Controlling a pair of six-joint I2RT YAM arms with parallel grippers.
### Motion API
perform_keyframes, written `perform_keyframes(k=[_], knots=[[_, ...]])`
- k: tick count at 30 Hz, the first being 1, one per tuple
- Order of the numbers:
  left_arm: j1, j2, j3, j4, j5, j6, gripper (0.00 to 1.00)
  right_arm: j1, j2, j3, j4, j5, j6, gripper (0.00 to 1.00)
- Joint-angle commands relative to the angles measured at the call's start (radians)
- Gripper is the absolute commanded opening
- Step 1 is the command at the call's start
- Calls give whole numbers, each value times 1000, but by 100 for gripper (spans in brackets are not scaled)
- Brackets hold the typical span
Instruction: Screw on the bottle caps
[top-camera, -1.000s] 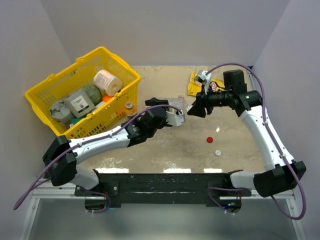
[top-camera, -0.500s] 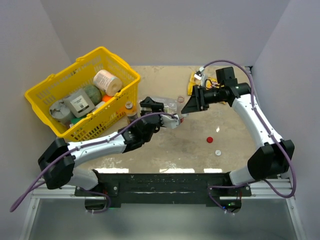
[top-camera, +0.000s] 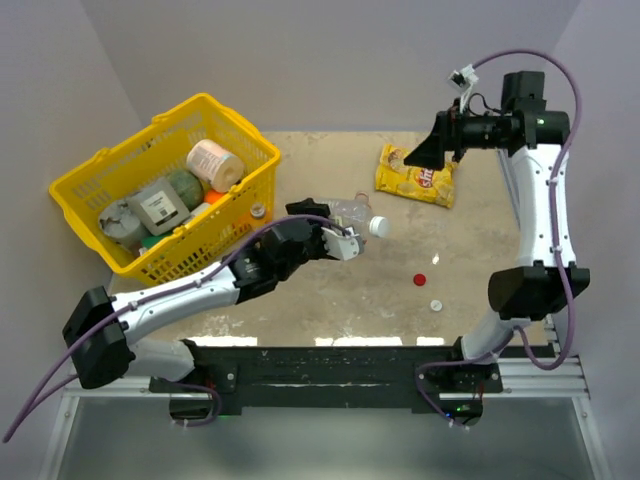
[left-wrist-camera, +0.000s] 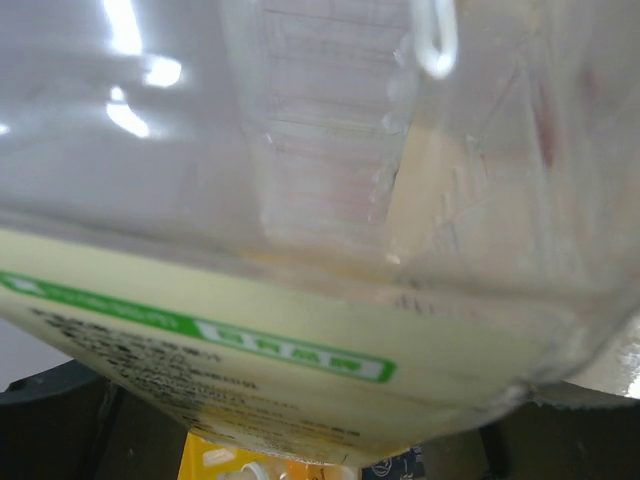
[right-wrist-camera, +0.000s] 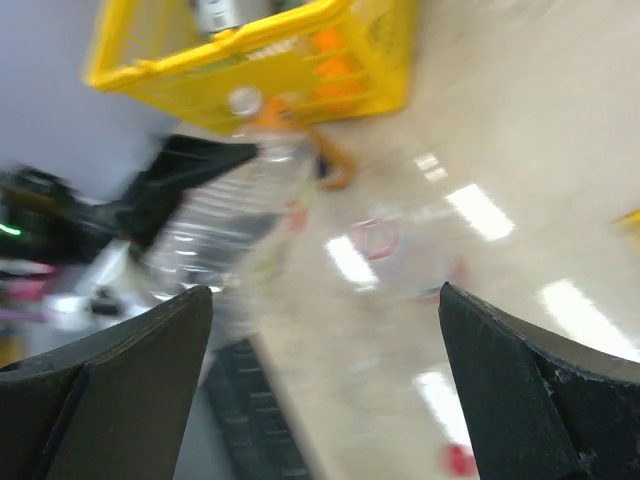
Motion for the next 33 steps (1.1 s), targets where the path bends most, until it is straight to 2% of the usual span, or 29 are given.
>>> perform_keyframes(k=[1,2,3,4,7,10,11,13,15,20,21,24,33], knots=[[59,-15,129,-234,222,-208,0,-28,-183,-30,-217,45,-703,99],[67,-13,136,-260,300,-246,0,-10,-266,-127,-136,73,-760,99],[72,-13,139,-293,334,-258,0,22,-346,-224,15,147,-859,99],[72,-12,149,-310,365,-265,0,62,-515,-410,101,165,-881,98],[73,5,179,-369,477,-301,0,107,-773,-688,338,156,-1015,95],[72,16,194,-380,516,-311,0,128,-875,-796,494,78,-1021,92],[72,22,197,-380,516,-308,0,133,-876,-791,491,64,-1027,91],[72,25,202,-376,499,-294,0,154,-833,-699,366,44,-1104,83],[72,25,205,-367,488,-276,0,162,-747,-627,169,36,-1261,80],[72,31,212,-353,480,-257,0,182,-666,-557,19,62,-1438,82],[72,33,214,-353,477,-256,0,187,-641,-548,-62,73,-1526,82],[72,36,219,-347,467,-248,0,213,-584,-501,-186,93,-1625,80],[72,57,232,-334,467,-233,0,294,-583,-516,-121,103,-1583,73]])
